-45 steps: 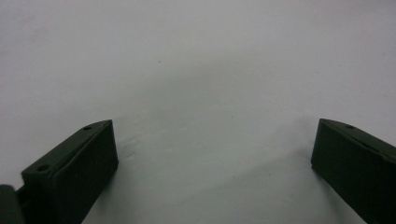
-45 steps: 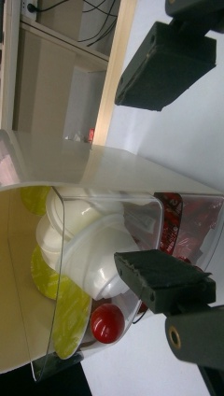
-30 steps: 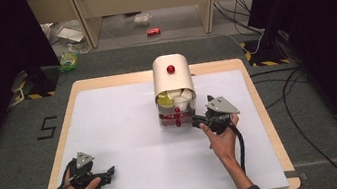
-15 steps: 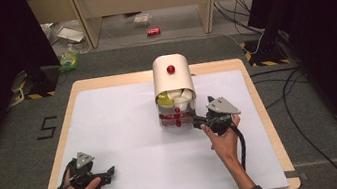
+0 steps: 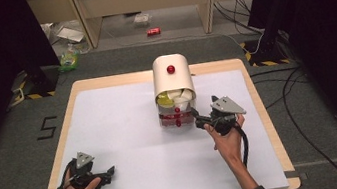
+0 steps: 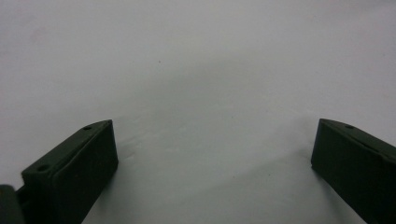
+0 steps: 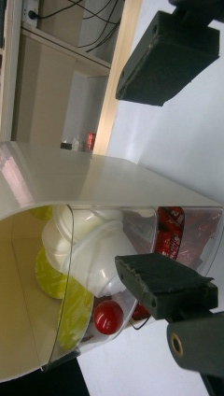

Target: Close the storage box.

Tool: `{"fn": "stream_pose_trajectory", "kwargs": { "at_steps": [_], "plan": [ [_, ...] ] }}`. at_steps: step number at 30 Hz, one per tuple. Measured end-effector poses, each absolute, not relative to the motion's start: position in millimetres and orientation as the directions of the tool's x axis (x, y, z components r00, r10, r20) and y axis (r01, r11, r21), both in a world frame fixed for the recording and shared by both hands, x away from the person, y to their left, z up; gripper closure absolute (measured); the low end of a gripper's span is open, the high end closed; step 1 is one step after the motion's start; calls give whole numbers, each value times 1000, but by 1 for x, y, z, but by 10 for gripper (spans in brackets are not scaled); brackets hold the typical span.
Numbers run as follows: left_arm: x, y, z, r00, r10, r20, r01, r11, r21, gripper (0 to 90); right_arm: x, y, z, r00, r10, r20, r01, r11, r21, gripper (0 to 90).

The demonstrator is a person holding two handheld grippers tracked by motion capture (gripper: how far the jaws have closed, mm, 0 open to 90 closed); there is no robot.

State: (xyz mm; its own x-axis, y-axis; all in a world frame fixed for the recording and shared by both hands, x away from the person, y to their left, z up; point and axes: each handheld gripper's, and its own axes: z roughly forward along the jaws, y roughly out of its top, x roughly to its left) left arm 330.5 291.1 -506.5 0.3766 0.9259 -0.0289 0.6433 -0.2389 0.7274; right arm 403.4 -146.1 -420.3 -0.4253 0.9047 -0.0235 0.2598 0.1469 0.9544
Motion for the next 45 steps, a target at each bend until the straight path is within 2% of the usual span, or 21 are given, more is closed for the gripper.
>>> {"fn": "stream_pose_trajectory", "kwargs": {
  "at_steps": [17,45],
  "plan": [
    [331,291,-507,376,926,-30,643,-238,728,0,391,-158,-410,-434,901,-24,239,140,961,162],
    [331,291,-507,376,926,-30,644,-238,727,0,362,-198,-412,-400,917,12,266,104,958,157]
  ]
}}
